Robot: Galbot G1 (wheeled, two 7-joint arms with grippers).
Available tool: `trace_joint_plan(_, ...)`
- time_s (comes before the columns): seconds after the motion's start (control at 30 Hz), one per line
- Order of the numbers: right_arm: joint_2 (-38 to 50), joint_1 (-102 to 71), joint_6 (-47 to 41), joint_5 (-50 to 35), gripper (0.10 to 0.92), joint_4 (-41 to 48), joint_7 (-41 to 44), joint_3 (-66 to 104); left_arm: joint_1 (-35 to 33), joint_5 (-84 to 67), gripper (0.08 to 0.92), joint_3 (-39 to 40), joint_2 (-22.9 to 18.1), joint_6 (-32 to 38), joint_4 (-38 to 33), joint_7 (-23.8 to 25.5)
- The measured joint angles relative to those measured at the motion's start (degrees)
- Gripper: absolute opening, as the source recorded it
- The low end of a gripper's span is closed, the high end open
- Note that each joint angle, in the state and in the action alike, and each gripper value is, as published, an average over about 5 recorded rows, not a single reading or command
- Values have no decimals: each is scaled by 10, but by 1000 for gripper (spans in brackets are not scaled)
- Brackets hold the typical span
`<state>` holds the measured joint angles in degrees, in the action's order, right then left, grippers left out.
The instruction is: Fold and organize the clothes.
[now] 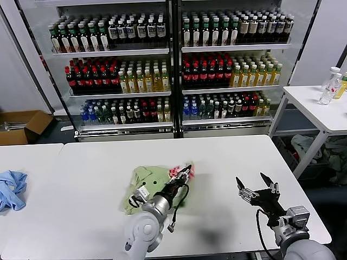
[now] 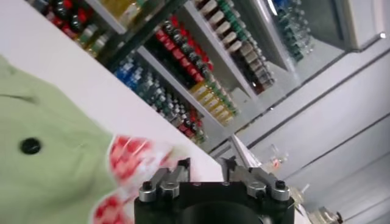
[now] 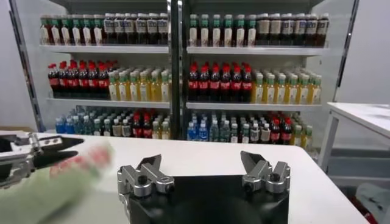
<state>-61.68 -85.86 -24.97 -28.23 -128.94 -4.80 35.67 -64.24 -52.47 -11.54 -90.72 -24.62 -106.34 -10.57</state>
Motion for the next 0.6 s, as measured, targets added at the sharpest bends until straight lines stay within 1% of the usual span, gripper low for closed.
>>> trace_joint_plan(0.2,-8,22,-4,-8,823,17,-7,-28,-20,43,595,-2,0,15,-26,25)
trace_joint_plan(0.4,-30,74,-12,-20,823,61,-24,-100,-73,80,750,-35,21,35,-81,36)
trace_joint_plan(0.5,-48,107,-12,-25,823,98,-36,-142,-107,91,807,-61,36,46,-106,38)
trace_joint_plan(0.6,-69,141,-11,-30,823,140,-48,-181,-140,100,821,-88,48,55,-128,39)
